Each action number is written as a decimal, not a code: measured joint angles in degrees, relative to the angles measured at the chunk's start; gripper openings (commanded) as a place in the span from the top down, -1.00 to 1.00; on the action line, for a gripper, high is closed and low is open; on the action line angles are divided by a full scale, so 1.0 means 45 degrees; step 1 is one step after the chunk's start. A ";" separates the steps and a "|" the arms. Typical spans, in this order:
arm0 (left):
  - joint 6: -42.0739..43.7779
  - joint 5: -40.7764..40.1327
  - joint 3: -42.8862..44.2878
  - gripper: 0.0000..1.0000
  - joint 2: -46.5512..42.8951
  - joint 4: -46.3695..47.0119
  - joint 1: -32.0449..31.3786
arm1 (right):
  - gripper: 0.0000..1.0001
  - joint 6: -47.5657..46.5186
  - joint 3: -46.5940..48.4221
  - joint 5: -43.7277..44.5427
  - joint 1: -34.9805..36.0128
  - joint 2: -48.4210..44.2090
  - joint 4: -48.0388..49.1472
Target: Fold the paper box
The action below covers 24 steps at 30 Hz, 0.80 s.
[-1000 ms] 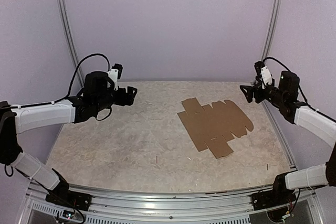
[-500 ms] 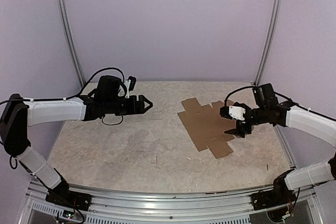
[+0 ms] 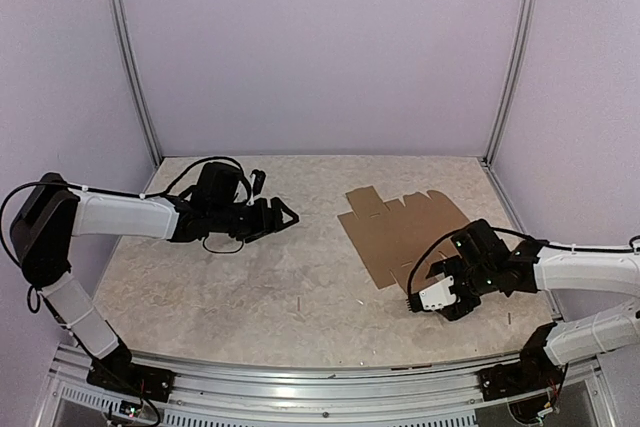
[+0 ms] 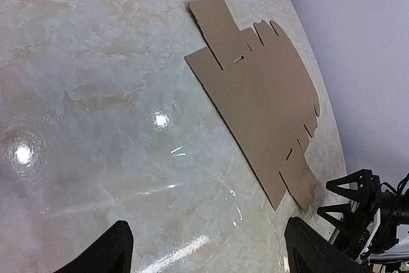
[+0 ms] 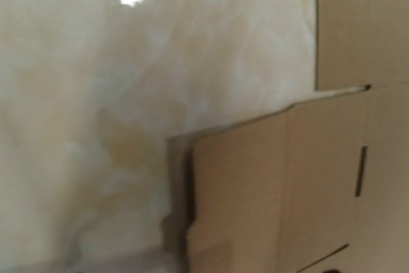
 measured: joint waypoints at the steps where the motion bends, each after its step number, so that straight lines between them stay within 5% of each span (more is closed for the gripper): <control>1: -0.0024 0.0015 0.0000 -0.60 0.0000 0.0024 0.0000 | -0.49 -0.0044 -0.0117 0.0219 0.0131 0.0000 0.0316; 9: -0.0248 0.0121 0.0000 -0.60 0.0015 0.0189 0.0000 | -0.35 -0.0272 -0.1171 0.1064 0.0923 0.0160 0.2501; 15: -0.0296 0.0121 0.0000 -0.60 0.0015 0.0209 0.0000 | 0.14 -0.0121 -0.2108 0.2263 0.2055 0.0636 0.5168; 21: -0.0423 0.0117 -0.0005 -0.60 0.0015 0.0306 0.0000 | 0.96 0.0384 -0.2171 0.3687 0.2565 0.2079 0.6858; 24: -0.0607 0.0112 -0.0087 -0.59 0.0015 0.0641 0.0000 | 1.00 0.0777 -0.2045 0.4022 0.2633 0.2137 0.6785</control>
